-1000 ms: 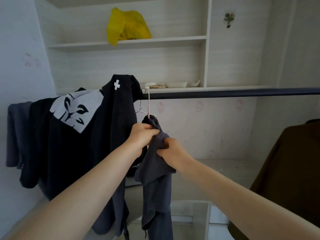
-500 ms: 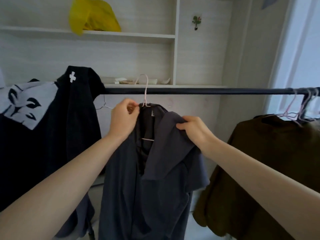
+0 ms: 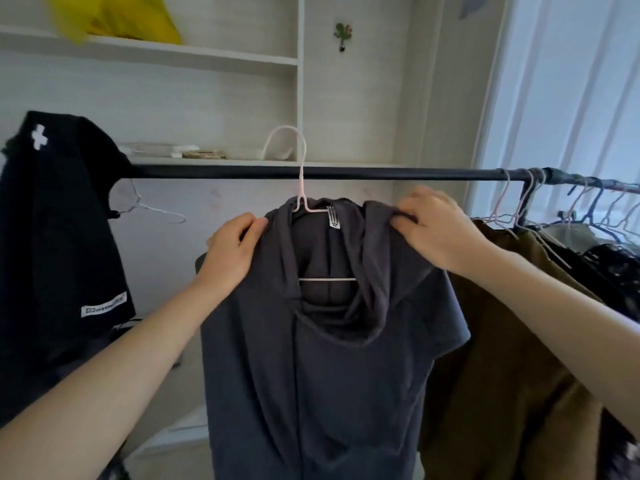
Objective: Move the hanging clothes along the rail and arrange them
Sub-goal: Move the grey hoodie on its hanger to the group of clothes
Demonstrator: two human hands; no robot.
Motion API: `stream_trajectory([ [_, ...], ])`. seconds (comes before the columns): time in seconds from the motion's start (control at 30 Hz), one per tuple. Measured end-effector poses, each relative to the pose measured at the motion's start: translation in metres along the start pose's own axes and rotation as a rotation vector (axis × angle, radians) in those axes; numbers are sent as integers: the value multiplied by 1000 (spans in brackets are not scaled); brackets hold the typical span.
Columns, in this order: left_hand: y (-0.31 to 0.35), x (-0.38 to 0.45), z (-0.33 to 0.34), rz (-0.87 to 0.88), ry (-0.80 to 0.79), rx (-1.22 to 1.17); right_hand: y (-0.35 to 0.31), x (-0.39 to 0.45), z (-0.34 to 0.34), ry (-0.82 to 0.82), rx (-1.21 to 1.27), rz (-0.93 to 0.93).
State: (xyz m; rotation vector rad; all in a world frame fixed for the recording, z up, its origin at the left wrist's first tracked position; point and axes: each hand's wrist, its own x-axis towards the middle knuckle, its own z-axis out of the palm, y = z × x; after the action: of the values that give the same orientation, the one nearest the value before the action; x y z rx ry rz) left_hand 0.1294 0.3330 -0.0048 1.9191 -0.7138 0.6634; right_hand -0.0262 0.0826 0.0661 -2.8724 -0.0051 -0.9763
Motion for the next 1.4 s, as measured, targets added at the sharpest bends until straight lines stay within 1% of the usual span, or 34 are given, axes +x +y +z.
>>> stream_trajectory([
  [0.07,10,-3,5,49,-26,28,13,8,-13,113,-9,-16],
  [0.17,19,-8,9,124,-50,36,20,23,-34,306,-30,15],
  [0.27,30,-15,15,168,-120,-13,18,39,-49,501,40,107],
  [0.33,38,-20,19,172,-164,-46,17,55,-48,544,93,188],
  [0.37,41,-22,21,161,-172,-68,16,62,-43,511,101,249],
  [0.4,43,-23,22,143,-171,-96,18,69,-36,425,77,305],
  [0.43,45,-24,22,123,-163,-124,20,72,-24,287,31,344],
  [0.47,47,-24,22,101,-149,-152,20,71,-11,89,10,372],
  [0.5,48,-24,21,77,-137,-177,21,67,2,-144,8,385],
  [0.57,47,-23,18,16,-106,-220,18,47,17,-578,203,443],
  [0.6,46,-23,16,-12,-84,-229,16,37,19,-733,299,446],
  [0.63,44,-22,14,-37,-60,-230,14,29,18,-827,330,426],
  [0.67,41,-21,12,-62,-32,-219,13,23,16,-826,327,400],
  [0.73,35,-18,9,-110,31,-183,7,17,10,-682,320,341],
  [0.8,31,-15,8,-135,83,-172,0,16,2,-511,452,372],
  [0.83,31,-13,7,-139,94,-173,-2,15,1,-456,516,357],
  [0.87,33,-12,7,-138,93,-175,-5,13,-1,-417,536,302],
  [0.93,36,-10,9,-126,70,-181,-8,9,2,-387,456,143],
  [0.97,40,-9,10,-116,48,-193,-7,8,4,-365,405,92],
  [1.03,46,-9,11,-97,-6,-235,-4,6,6,-260,378,55],
  [1.1,50,-9,9,-82,-50,-279,4,4,4,-189,417,55],
  [1.23,48,-5,1,-65,-65,-283,22,-3,0,-203,436,96],
  [1.27,46,-4,0,-65,-43,-270,26,-7,2,-237,392,89],
  [1.37,36,-5,-2,-82,12,-217,36,-22,16,-397,141,-8],
  [1.4,33,-6,-2,-84,7,-195,39,-26,19,-416,144,-15],
])
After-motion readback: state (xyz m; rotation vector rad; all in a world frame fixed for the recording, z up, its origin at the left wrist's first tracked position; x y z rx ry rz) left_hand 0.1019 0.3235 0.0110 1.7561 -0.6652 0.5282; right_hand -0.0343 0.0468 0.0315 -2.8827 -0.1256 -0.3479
